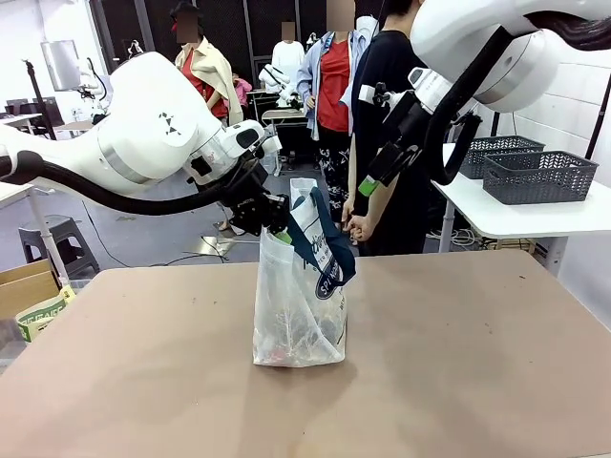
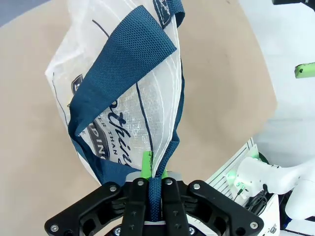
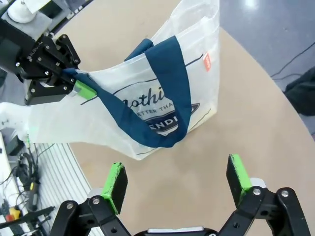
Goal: Transfer purchased items from the store into the shopping bag.
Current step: Move the Reusable shopping bag to the right side of the table.
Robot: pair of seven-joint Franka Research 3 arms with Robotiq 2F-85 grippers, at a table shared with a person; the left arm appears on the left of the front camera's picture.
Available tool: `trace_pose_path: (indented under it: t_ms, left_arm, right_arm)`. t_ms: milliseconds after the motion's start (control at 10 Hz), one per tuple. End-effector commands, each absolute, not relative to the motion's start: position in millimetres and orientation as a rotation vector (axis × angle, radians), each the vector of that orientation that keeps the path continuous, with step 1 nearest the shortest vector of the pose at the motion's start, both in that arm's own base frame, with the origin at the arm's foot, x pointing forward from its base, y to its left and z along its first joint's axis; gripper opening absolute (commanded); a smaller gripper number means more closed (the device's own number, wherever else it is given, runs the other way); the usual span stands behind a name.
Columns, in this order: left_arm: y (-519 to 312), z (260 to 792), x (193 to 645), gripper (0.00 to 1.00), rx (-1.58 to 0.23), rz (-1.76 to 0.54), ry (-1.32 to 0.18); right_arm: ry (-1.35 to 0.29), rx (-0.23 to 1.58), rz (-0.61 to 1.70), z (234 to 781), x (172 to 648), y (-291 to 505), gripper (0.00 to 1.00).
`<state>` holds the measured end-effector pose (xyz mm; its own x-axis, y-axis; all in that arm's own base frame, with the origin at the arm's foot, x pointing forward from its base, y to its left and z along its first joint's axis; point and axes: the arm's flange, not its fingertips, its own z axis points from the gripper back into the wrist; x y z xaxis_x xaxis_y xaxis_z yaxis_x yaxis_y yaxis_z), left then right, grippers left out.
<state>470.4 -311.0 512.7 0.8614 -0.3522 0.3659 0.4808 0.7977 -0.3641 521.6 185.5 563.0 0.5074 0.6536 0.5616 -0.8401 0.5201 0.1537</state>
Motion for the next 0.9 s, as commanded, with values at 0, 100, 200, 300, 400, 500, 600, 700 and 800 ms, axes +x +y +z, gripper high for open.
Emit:
trace_pose_path:
  t_ms: [0,100,200,300,400,500,600,700,800]
  left_arm:
    - [-309,514,471,0.0,-0.466,-0.45,-0.291]
    - [-309,514,471,0.0,-0.466,-0.45,-0.291]
    - [-311,513,470,0.0,-0.465,-0.454,-0.288]
    - [-317,522,485,0.0,-0.4,-0.453,-0.236]
    - [-319,537,500,0.0,-0.326,-0.451,-0.207]
    - [-316,552,511,0.0,-0.272,-0.465,-0.209]
    - [-311,568,519,0.0,-0.214,-0.471,-0.211]
    - [-305,584,524,0.0,-0.17,-0.477,-0.203]
    - [-296,595,529,0.0,-0.131,-0.489,-0.179]
  right_arm:
    - [-0.441,0.456,0.927,560,520,184,1.0]
    - [-0.441,0.456,0.927,560,520,184,1.0]
    - [-0.441,0.456,0.927,560,520,184,1.0]
    - [-0.441,0.456,0.927,560,520,184,1.0]
    - [-0.441,0.456,0.927,560,520,184,1.0]
    - [-0.441,0.456,0.927,560,520,184,1.0]
    - [-0.441,0.456,0.927,560,520,184,1.0]
    - [-0.441,0.456,0.927,560,520,184,1.0]
    - [-0.441,0.456,0.927,560,520,184,1.0]
